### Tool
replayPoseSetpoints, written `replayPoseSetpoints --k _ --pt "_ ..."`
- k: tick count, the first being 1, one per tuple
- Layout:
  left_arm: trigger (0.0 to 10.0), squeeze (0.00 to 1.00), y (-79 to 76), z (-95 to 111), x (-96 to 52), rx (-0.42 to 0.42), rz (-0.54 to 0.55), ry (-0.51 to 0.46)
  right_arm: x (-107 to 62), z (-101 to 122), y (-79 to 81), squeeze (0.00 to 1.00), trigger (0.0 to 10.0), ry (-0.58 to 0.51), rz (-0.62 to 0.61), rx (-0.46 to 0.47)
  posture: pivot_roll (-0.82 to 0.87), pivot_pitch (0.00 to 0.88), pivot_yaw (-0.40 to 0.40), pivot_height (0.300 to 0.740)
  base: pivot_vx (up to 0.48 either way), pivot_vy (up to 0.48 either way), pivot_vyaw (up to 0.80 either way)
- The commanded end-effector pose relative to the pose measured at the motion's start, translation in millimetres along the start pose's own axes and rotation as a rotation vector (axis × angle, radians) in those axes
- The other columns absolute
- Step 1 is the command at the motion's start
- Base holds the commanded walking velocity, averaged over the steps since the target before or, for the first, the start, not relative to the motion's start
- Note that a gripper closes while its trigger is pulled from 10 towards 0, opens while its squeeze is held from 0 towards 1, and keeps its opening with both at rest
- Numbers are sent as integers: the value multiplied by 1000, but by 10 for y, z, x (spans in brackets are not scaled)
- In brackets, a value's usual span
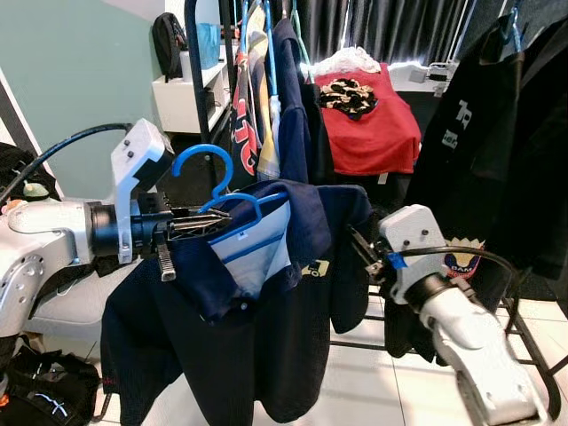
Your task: Hang hanger
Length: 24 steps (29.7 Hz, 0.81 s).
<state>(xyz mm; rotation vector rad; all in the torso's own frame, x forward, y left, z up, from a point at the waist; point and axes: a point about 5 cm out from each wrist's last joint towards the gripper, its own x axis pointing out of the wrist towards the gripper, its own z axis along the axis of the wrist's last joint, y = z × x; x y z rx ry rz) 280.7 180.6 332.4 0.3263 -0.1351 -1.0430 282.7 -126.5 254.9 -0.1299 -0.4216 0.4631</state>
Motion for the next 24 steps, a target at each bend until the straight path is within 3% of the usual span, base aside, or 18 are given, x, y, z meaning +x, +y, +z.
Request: replayPoseSetpoints --k 1,5,8,13,14,16,17,21,24 --pt "10000 0 -38 23 22 11 -14 -22 17 112 145 0 10000 -51 94 31 -61 171 15 740 0 0 0" --pt "10000 0 -40 18 37 7 -15 -23 21 123 253 0 10000 -58 136 44 -61 172 15 740 0 0 0" --pt "10000 0 -55 6 74 5 -28 -24 10 85 496 0 10000 -36 211 15 -65 175 20 740 0 0 0" --pt "10000 0 -57 7 82 3 -27 -24 10 39 520 0 10000 -11 200 -10 -61 174 21 740 0 0 0" --pt "10000 0 -61 21 77 2 -29 -28 33 -16 447 0 10000 21 143 -68 -63 175 22 740 0 0 0" --pt "10000 0 -61 21 77 2 -29 -28 33 -16 447 0 10000 21 143 -68 -63 175 22 740 0 0 0" --pt "10000 0 -76 45 68 1 -39 -42 85 -122 284 0 10000 96 9 -178 -62 172 17 740 0 0 0" --pt "10000 0 -83 54 64 0 -43 -49 124 -153 179 0 10000 122 -81 -226 -62 169 15 740 0 0 0" --pt "10000 0 -88 54 58 1 -43 -52 172 -167 27 0 10000 144 -222 -246 -59 164 13 740 0 0 0"
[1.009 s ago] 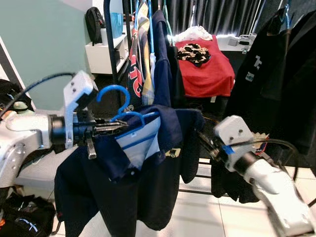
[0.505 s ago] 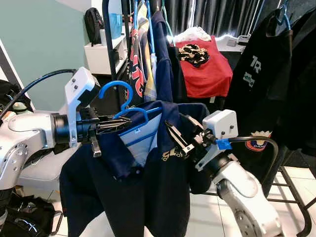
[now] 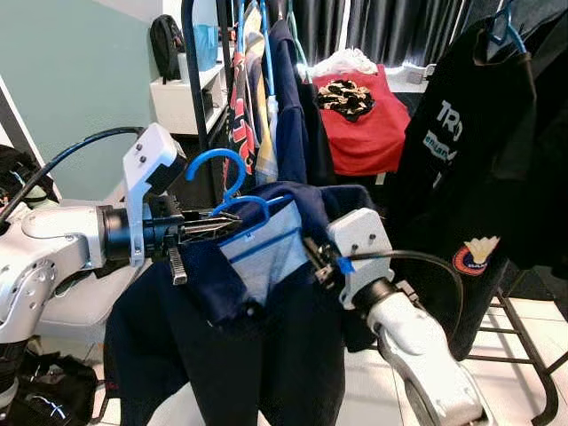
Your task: Hang hanger
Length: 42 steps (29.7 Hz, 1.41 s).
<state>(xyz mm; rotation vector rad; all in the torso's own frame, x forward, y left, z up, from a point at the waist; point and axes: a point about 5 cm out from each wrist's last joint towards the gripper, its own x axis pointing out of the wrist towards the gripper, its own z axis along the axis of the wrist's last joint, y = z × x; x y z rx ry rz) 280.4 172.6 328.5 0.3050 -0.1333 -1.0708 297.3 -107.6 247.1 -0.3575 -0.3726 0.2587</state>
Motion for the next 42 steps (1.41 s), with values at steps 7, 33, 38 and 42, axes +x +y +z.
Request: replayPoseSetpoints --k 7,33,38,42 --pt "10000 0 -38 69 -13 21 -15 -41 48 15 -171 0 0 -14 -110 79 -60 153 11 740 0 0 0" --pt "10000 0 20 -359 188 217 124 164 13 238 -256 0 0 -39 68 34 -80 146 6 740 0 0 0" --pt "10000 0 96 -270 198 194 175 118 -23 157 -90 0 0 5 137 85 -70 151 8 740 0 0 0" --pt "10000 0 280 -175 166 181 310 63 -123 83 67 0 0 64 295 212 -65 155 5 740 0 0 0"
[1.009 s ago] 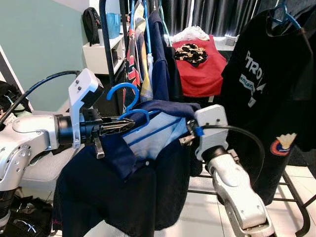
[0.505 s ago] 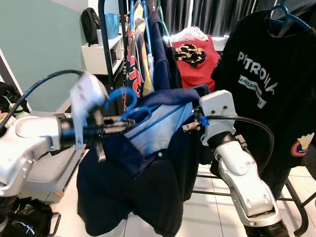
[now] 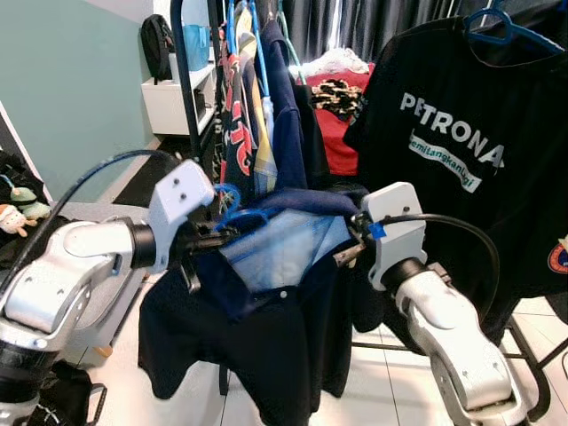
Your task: Hang hanger
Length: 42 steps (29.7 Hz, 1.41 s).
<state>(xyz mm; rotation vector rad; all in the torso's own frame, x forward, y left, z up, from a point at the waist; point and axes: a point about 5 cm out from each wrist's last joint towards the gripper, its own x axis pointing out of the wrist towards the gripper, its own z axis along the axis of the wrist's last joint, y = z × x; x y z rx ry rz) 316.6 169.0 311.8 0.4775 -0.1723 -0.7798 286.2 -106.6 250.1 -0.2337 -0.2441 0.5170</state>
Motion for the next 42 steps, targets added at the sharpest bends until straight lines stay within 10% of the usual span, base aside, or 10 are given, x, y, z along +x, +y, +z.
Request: replayPoseSetpoints --k 1,6,10,20,25,38,42 --pt "10000 0 101 67 -28 12 78 -43 -44 -4 114 0 0 8 111 88 -64 155 5 740 0 0 0" --pt "10000 0 142 93 -15 42 132 -68 -148 51 280 0 0 3 290 228 -68 158 6 740 0 0 0" --pt "10000 0 139 99 -10 47 118 -63 -172 36 178 0 0 16 235 165 -70 160 8 740 0 0 0" --pt "10000 0 60 -162 -120 212 2 75 -202 285 -587 0 0 -23 -183 -166 -75 166 14 740 0 0 0" --pt "10000 0 -127 -168 -352 233 -242 70 -401 190 -1120 0 0 141 -419 -422 -75 171 7 740 0 0 0" --pt "10000 0 13 -181 -390 216 -180 62 -468 4 -1208 0 0 208 -440 -345 -69 173 8 740 0 0 0" --pt "10000 0 22 -37 -290 -25 -113 -112 -350 -135 -920 0 0 124 -311 -82 -73 171 15 740 0 0 0"
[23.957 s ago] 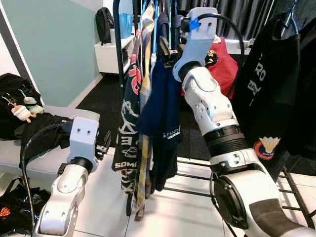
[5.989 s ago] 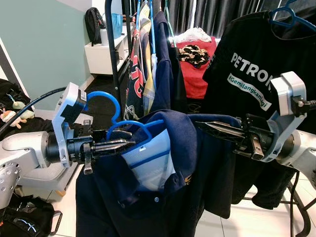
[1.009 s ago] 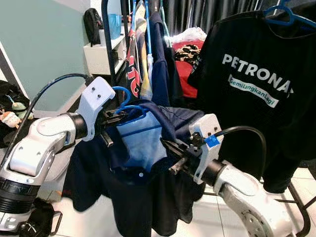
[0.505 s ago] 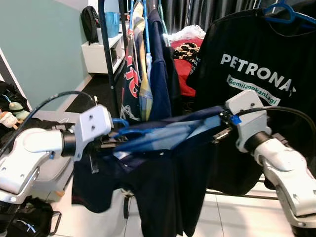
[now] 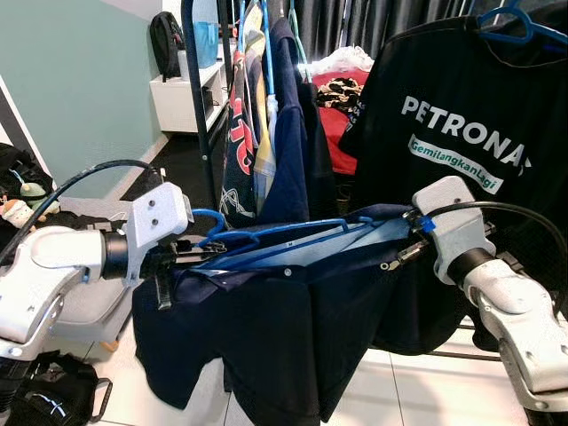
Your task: Hang hanger
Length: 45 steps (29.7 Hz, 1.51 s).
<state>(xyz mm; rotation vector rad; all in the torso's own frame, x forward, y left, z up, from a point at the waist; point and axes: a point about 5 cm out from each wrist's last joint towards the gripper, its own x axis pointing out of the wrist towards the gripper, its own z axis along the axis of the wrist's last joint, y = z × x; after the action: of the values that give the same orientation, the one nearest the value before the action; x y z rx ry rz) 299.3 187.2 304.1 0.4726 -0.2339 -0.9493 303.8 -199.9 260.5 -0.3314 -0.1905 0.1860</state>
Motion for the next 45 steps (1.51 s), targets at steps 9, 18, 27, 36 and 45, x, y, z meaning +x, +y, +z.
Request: replayPoseSetpoints --k 9,18,27,36,45 --pt "10000 0 -108 182 104 -453 -16 -300 192 74 465 0 0 -82 161 317 -72 160 7 740 0 0 0" --pt "10000 0 -135 279 328 -812 130 -563 272 239 775 0 0 -138 283 390 -72 147 -9 740 0 0 0" --pt "10000 0 230 343 10 -487 429 -427 147 593 405 0 0 -306 186 342 -64 140 -6 740 0 0 0" --pt "10000 0 68 208 -310 -451 478 -278 -161 407 -48 0 3059 -228 -215 114 -60 154 4 740 0 0 0" --pt "10000 0 -361 54 -287 -412 223 -164 -355 97 86 0 10000 -131 -273 169 -65 162 -1 740 0 0 0"
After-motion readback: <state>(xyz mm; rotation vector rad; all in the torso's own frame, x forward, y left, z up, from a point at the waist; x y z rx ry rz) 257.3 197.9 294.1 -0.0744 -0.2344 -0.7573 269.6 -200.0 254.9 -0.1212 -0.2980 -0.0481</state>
